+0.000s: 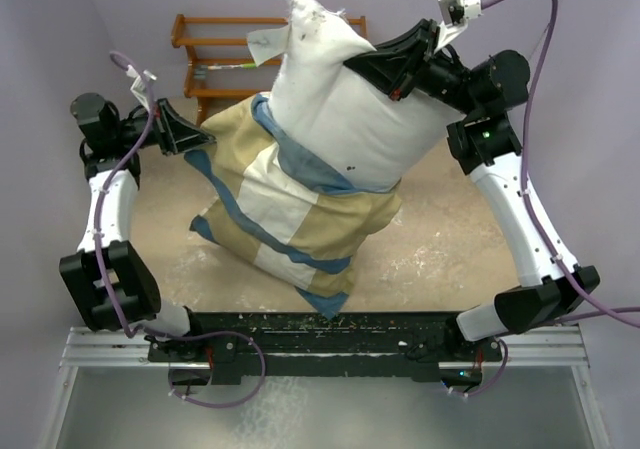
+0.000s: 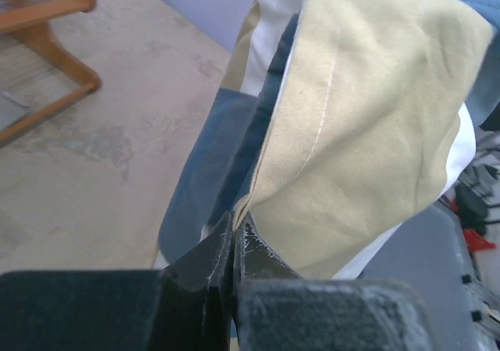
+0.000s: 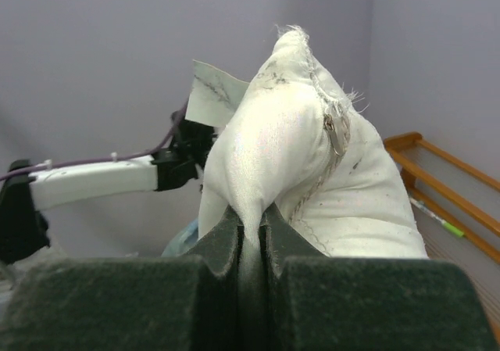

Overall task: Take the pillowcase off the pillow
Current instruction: Remove the pillow from the pillowcase.

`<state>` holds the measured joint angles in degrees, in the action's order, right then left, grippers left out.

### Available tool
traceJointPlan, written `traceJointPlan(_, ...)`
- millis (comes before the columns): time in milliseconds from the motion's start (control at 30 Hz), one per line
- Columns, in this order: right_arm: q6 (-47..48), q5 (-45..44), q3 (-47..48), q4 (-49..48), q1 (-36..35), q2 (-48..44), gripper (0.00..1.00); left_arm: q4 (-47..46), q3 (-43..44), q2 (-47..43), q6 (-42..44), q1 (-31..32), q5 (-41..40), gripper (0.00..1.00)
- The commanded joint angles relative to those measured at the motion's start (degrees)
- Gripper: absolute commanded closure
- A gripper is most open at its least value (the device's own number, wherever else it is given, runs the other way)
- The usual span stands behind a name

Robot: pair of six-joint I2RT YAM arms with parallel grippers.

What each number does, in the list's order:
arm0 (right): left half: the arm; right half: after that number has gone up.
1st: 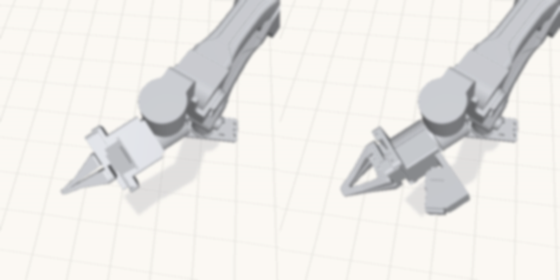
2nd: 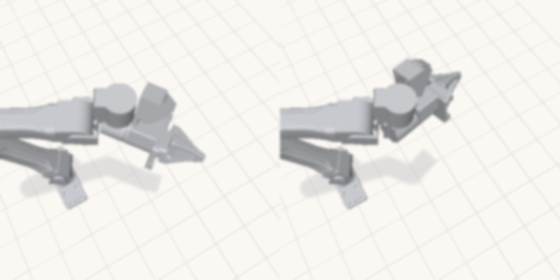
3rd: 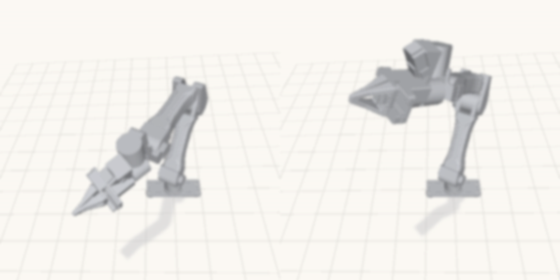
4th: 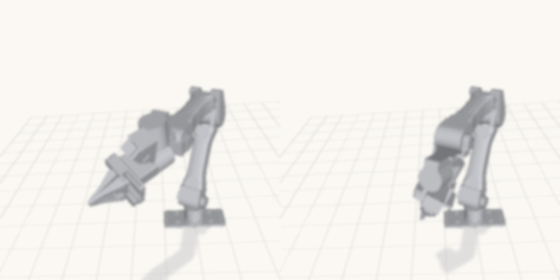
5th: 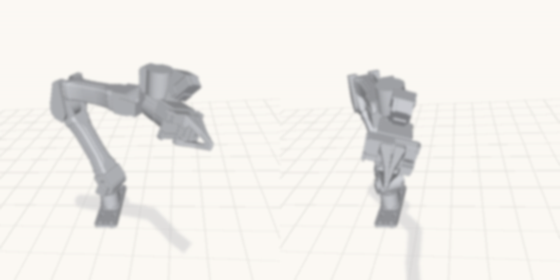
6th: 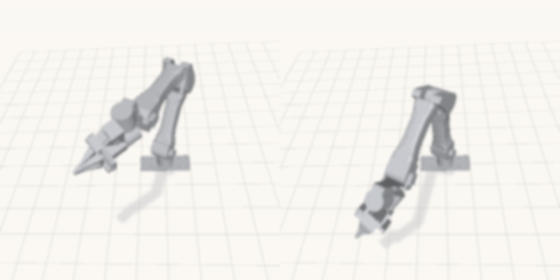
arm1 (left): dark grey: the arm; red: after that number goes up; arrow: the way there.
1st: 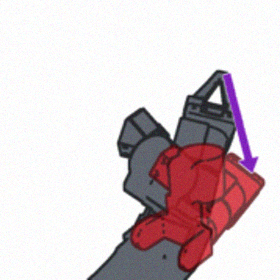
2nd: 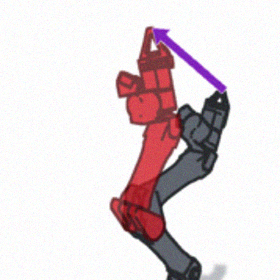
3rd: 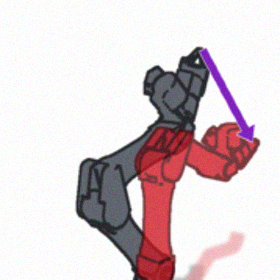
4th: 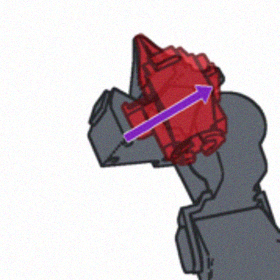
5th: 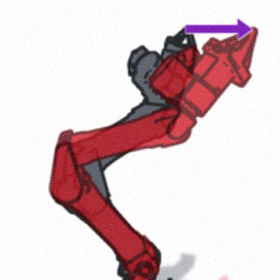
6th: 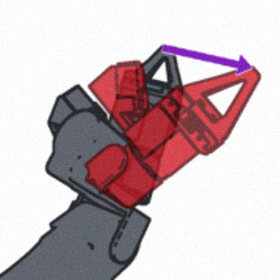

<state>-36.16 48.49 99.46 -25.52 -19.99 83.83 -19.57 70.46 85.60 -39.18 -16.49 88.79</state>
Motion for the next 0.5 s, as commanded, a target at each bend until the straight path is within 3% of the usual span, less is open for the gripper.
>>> traceJointPlan(0,5.67,-14.90,5.25,-0.29,0.19,-4.95,1.00,38.13,6.87,-5.97,43.22,-4.55,-4.91,1.00)
traceJointPlan(33,5.84,-17.07,5.42,-0.53,0.47,-5.13,1.00,62.25,12.25,-4.93,63.51,-1.46,-15.13,1.00)
traceJointPlan(67,5.83,-19.24,5.63,-0.67,0.67,-5.24,1.00,72.76,13.93,-3.61,71.85,2.67,-24.37,1.00)
traceJointPlan(100,5.48,-20.72,5.87,-1.20,0.96,-5.19,1.00,75.09,12.72,-2.81,73.24,4.53,-30.21,1.00)
traceJointPlan(467,-3.12,-22.37,6.55,-8.41,8.16,-4.82,1.00,64.54,-15.99,-6.98,85.48,1.29,-57.69,1.00)
